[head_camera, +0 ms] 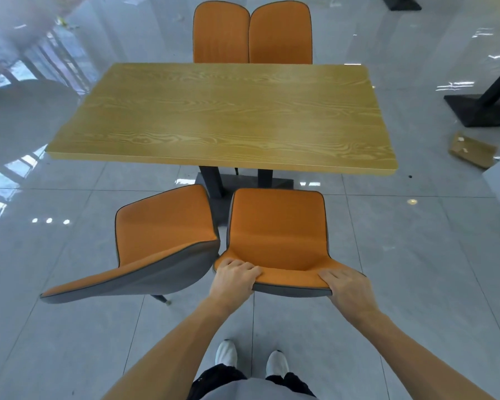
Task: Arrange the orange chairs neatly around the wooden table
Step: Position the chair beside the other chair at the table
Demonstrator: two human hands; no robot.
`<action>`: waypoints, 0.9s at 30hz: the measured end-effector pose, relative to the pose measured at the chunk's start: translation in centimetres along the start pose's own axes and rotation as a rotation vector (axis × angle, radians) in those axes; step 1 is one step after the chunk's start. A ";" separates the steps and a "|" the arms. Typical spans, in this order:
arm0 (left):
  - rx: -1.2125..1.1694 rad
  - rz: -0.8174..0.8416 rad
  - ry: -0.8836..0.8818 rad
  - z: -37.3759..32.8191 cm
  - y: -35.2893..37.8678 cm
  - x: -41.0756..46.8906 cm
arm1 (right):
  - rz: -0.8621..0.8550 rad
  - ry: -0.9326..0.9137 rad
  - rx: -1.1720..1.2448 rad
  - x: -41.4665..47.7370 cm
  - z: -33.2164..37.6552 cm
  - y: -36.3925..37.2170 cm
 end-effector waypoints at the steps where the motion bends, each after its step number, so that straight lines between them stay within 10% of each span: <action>1: -0.004 -0.010 0.002 -0.2 -0.1 -0.1 | 0.010 0.003 0.000 -0.1 0.0 -0.1; 27: 0.046 0.117 -0.129 -1.5 -2.5 -2.1 | 0.368 -0.020 0.098 1.5 5.4 -4.1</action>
Point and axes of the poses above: each hand's wrist, its own x-axis towards the middle knuckle, its own y-axis out of the palm, z = x × y, the point moved 2 cm from there along x, towards the middle knuckle, and after that the axes turned 4 degrees about -y, right-handed, at the moved point
